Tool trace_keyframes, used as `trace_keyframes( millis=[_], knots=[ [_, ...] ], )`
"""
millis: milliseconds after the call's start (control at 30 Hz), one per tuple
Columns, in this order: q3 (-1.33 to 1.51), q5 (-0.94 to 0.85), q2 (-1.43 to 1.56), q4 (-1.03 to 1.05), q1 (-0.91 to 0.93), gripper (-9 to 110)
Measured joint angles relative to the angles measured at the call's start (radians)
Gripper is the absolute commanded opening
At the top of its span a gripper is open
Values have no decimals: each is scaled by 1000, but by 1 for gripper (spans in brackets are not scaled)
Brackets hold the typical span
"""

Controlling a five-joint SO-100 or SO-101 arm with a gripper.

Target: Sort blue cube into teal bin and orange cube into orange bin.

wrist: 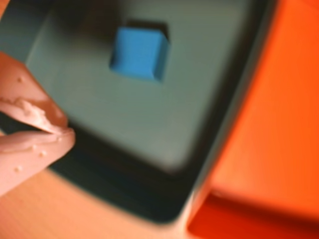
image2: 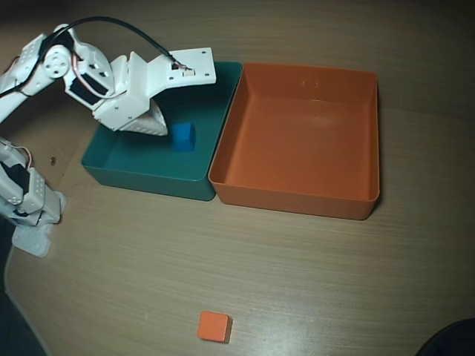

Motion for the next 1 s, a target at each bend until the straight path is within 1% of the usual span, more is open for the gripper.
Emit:
trace_keyframes(
  millis=[133, 300, 533, 667, 733, 800, 1000],
  knots=[
    [-9, -6, 14, 0, 127, -6],
    [-147, -6, 0, 0, 288, -6],
    [-423, -21, -190, 0, 483, -5],
    [-574, -129, -337, 0, 555, -5],
    [-635, -209, -419, 0, 589, -3],
    [-680, -291, -489, 0, 620, 2],
    [-769, -466, -620, 0, 721, 23]
  ],
)
